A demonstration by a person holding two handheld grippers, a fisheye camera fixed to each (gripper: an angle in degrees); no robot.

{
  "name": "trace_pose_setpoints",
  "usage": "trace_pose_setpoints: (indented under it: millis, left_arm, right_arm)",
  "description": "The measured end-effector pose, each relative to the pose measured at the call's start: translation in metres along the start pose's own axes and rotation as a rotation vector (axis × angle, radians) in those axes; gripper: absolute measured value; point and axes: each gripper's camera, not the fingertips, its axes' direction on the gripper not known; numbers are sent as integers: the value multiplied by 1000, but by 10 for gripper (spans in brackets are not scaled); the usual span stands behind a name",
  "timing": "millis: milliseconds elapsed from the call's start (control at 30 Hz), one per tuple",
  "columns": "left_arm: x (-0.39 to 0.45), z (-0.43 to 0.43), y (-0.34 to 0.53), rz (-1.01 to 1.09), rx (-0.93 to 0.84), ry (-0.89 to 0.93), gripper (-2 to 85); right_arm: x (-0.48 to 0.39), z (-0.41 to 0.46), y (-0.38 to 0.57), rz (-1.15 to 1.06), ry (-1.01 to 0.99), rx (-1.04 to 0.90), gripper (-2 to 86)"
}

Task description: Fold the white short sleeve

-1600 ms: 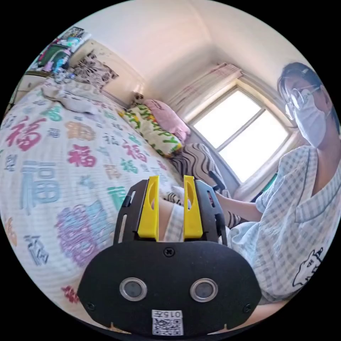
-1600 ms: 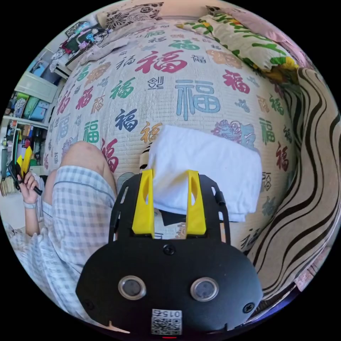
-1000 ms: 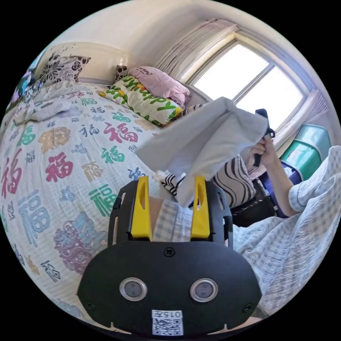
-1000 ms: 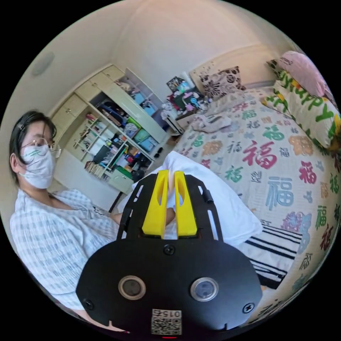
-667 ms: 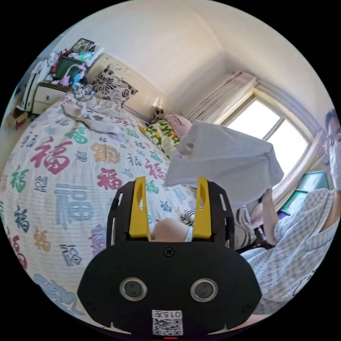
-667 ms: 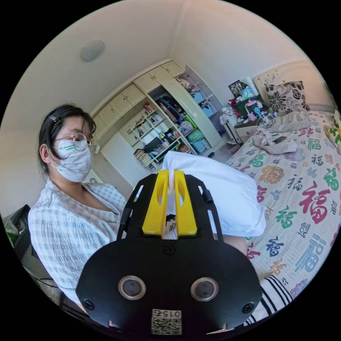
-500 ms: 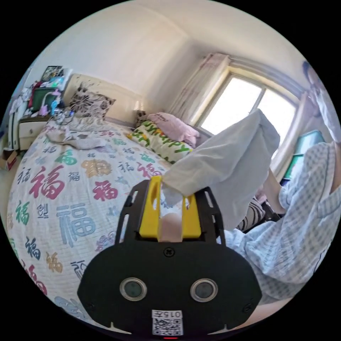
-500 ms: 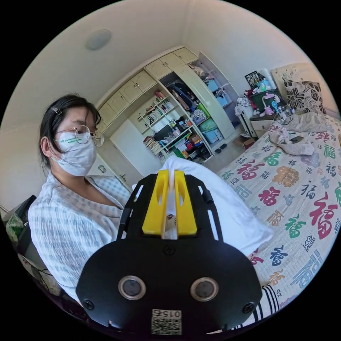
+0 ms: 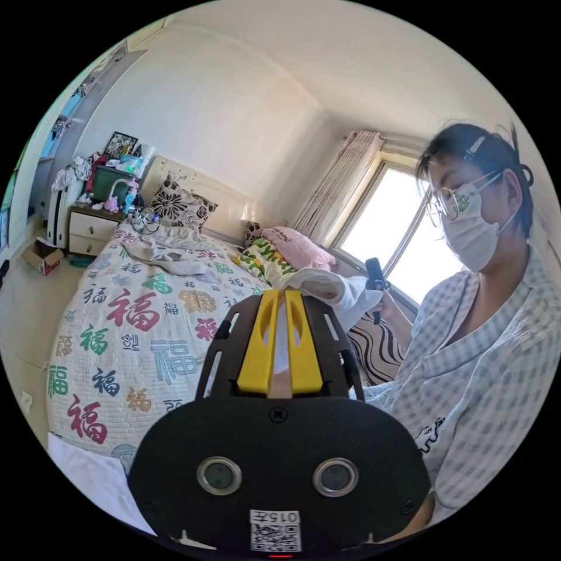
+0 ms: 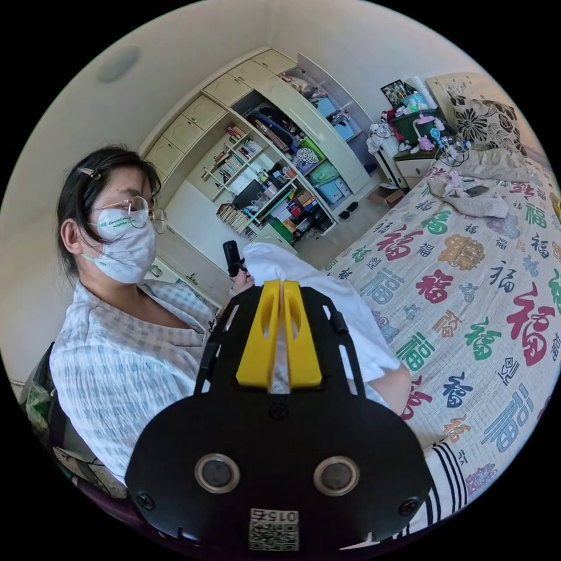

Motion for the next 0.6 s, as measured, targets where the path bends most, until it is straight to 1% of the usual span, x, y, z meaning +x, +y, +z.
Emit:
trace_pose_setpoints:
  millis: [133,200,233,267,300,333,367,400,433,500,567,600]
  left_arm:
    - [-44,19,-20,-68,0,-27,0]
    - [-85,41,-26,-159,10,-78,3]
    - [-117,60,-26,-225,5,-151,6]
    - [-149,82,-24,-267,-28,-249,12]
    - [-165,93,-21,-302,-59,-303,15]
    - [-194,112,-13,-383,-148,-367,33]
    - [-215,123,-4,-450,-229,-361,51]
    - [-221,125,1,-473,-242,-344,60]
    - [-225,124,12,-484,-235,-319,70]
    - [-224,119,34,-501,-239,-349,73]
    - [-227,116,72,-599,-274,-362,75]
    - [-229,116,81,-634,-275,-352,75]
  right_arm:
    - [50,21,-61,9,72,-34,-1]
    - [92,38,-100,44,128,-49,1]
    - [130,54,-128,102,200,-63,3]
    - [172,72,-152,182,260,-90,7]
    - [193,80,-161,242,282,-109,9]
    - [225,94,-176,347,316,-140,15]
    - [239,105,-188,373,329,-173,22]
    - [240,109,-193,357,327,-179,26]
    - [232,119,-198,282,316,-187,43]
    - [216,145,-198,180,311,-261,72]
    - [204,200,-190,52,334,-465,104]
    - [204,215,-188,29,354,-524,108]
